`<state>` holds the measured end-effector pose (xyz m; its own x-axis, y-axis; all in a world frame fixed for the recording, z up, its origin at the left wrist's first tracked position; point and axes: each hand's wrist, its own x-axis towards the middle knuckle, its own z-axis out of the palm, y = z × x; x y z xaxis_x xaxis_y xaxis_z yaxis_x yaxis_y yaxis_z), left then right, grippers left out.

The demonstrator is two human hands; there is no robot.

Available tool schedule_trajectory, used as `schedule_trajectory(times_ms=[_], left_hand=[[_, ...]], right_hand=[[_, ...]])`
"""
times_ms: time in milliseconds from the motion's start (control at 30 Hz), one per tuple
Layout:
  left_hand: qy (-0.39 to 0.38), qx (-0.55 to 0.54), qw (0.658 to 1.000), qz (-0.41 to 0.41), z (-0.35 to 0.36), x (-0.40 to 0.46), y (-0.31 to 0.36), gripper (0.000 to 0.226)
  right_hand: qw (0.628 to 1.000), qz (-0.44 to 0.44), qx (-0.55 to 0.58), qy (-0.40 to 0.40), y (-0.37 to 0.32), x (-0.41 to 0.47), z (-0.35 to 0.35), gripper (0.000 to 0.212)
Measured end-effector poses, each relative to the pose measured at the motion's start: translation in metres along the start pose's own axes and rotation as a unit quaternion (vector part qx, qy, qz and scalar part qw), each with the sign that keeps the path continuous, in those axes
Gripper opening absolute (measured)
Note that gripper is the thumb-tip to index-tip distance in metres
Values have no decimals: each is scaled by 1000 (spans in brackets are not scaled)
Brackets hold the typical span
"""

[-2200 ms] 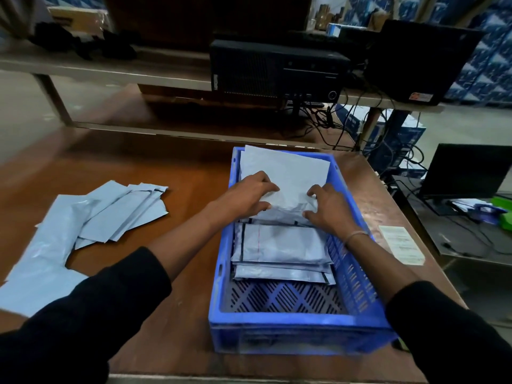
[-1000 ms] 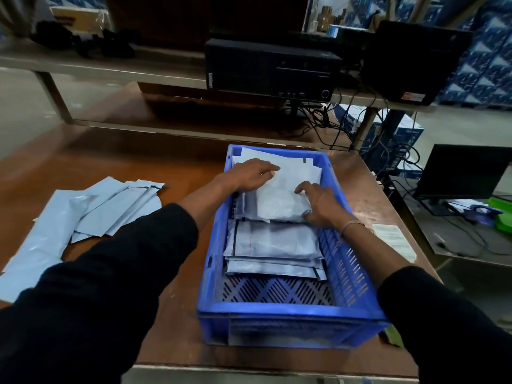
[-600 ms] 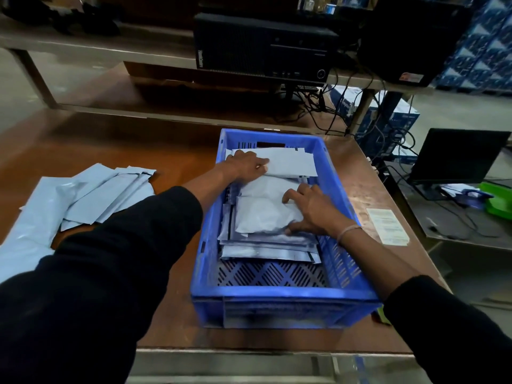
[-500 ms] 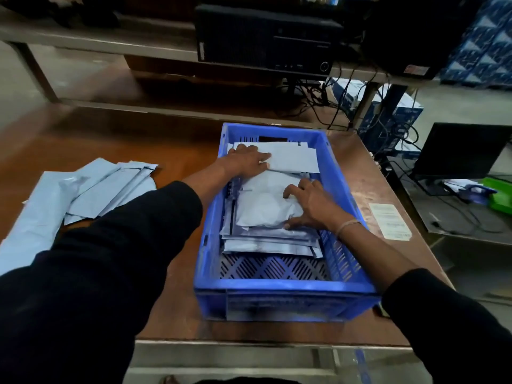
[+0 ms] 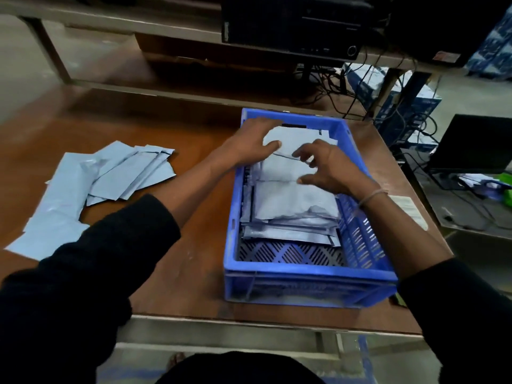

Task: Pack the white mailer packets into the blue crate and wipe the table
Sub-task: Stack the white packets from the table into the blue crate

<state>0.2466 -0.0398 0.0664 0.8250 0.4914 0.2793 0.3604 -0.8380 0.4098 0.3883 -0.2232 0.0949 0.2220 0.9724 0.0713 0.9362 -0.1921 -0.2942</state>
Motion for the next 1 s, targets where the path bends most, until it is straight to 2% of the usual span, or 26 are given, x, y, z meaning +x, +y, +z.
schedule_trajectory(times_ms=[133,267,367,500,600,700,767,833,900,1000], left_hand=[[87,-79,992,-47,-30,-41,-35,50],[95,-130,977,-137,-48,-88,-96,38],[86,-147,964,-205,-56,-131,-137,39],[96,-143,950,-261,-60,-177,-185,37],[94,-128,939,-306,-69,-201,-216,38],[87,-121,933,-329,-78,-219,-246,39],[85,-115,931,-337,-83,-227,-262,38],[83,-114,928,-344,-87,-232,-277,38],[78,-120,925,-351,-90,-233,-289,38],[61,-137,918,-367,-91,-231,-307,36]], right_hand=[[988,-16,148,50,-54,34,2,34],[977,-41,209,24,-117,83,27,27],[968,-22,243,-61,-162,122,58,24],[926,69,302,-215,-214,163,102,7],[906,112,297,-280,-241,191,144,18],[889,170,347,-244,-258,222,190,24],[882,200,381,-191,-271,232,212,14],[865,236,418,-150,-285,241,230,15],[852,264,436,-116,-289,257,254,22],[861,282,415,-83,-282,292,297,42]])
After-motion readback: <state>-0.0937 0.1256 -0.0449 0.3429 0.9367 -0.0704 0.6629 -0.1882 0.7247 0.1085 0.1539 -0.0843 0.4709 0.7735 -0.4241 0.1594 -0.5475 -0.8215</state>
